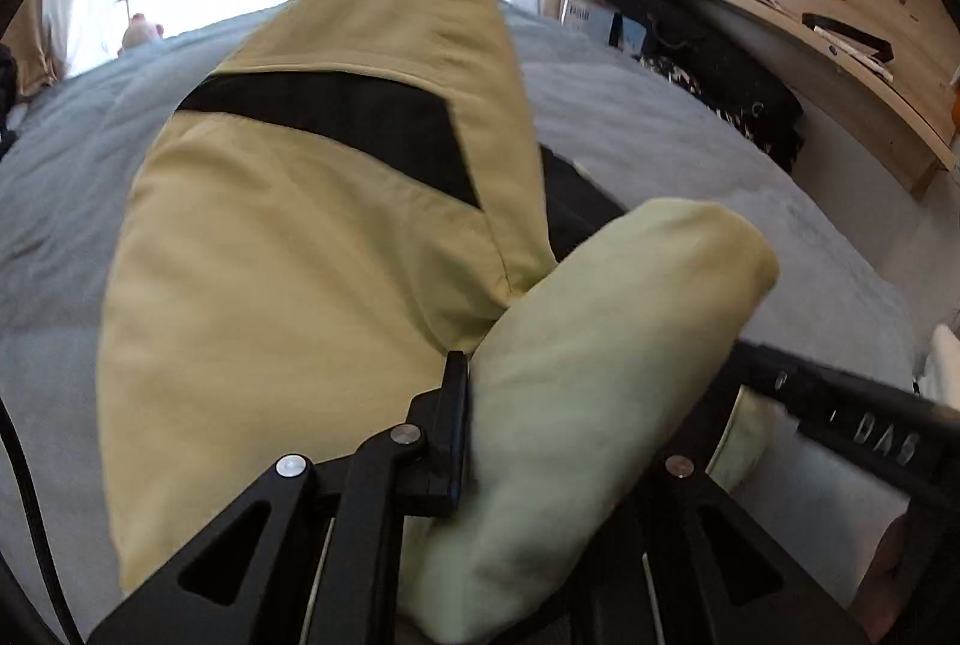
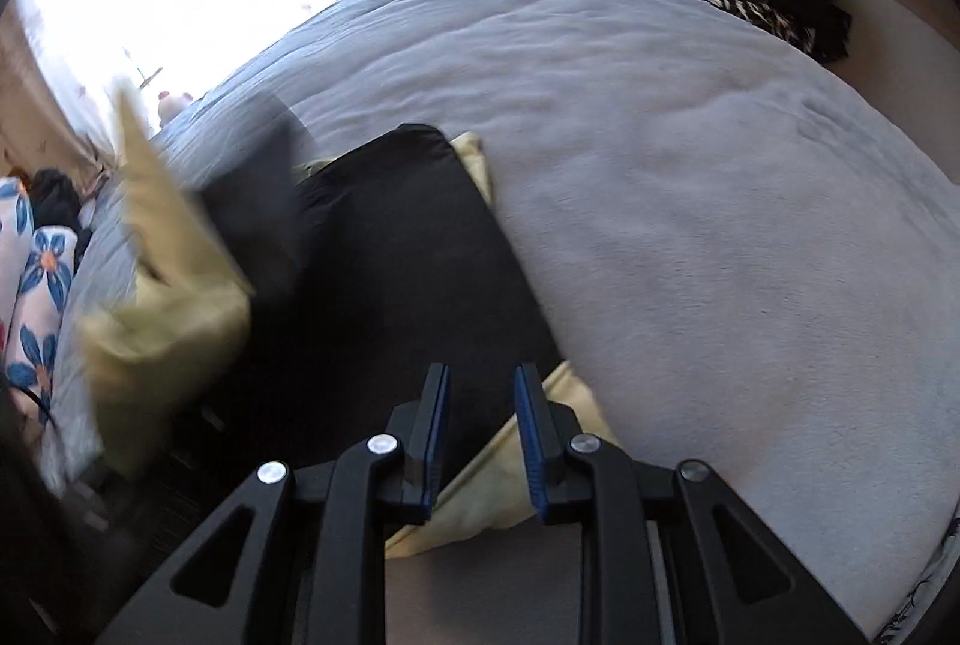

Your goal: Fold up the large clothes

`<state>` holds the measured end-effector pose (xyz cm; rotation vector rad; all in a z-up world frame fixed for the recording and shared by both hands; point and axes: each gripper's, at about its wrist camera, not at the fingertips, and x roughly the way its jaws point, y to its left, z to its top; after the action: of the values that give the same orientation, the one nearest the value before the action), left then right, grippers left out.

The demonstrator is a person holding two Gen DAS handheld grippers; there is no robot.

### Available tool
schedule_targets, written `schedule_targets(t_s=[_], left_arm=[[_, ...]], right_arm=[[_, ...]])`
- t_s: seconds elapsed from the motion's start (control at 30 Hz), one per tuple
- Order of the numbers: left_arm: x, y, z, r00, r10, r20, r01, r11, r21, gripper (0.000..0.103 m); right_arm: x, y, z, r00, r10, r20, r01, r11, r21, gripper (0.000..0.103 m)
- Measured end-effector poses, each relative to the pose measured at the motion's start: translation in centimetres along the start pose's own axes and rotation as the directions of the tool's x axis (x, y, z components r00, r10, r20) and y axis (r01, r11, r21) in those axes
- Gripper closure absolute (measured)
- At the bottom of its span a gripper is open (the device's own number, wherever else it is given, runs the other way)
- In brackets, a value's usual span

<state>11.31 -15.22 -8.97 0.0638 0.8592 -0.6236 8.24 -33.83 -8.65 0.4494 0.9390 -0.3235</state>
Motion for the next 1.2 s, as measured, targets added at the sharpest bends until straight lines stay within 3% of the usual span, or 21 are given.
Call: schedule_targets(t_s=[0.33,0.63,0.9,1.1,1.2], left_arm=[[-2.6,0.0,1.6,0.991,-0.108,0.078,0.114,0.991,-0.075,0.094],[-3.3,-1.6,3.0,0.966,-0.23,0.12,0.247,0.956,-0.156,0.094],[-2.0,-1.5,2.4,0.96,-0.264,0.091,0.277,0.94,-0.199,0.094],[2.1,-1.3,0.8,0.968,-0.248,-0.023,0.238,0.947,-0.215,0.094],[2.3,-0.9,0.5,0.963,-0.268,-0.025,0.256,0.939,-0.23,0.094]], right_arm=[[-1.3,-1.6,0.7,0.999,-0.022,0.04,0.021,1.0,0.024,0.081],[-2.5,-3.6,2.2,0.995,-0.058,0.085,0.052,0.996,0.066,0.081],[-1.9,-4.2,2.3,0.996,-0.066,0.061,0.061,0.995,0.075,0.081],[-0.5,-4.4,1.8,0.996,-0.086,0.008,0.085,0.994,0.071,0.081],[-0.4,-4.5,1.9,0.996,-0.093,0.004,0.092,0.994,0.066,0.081]])
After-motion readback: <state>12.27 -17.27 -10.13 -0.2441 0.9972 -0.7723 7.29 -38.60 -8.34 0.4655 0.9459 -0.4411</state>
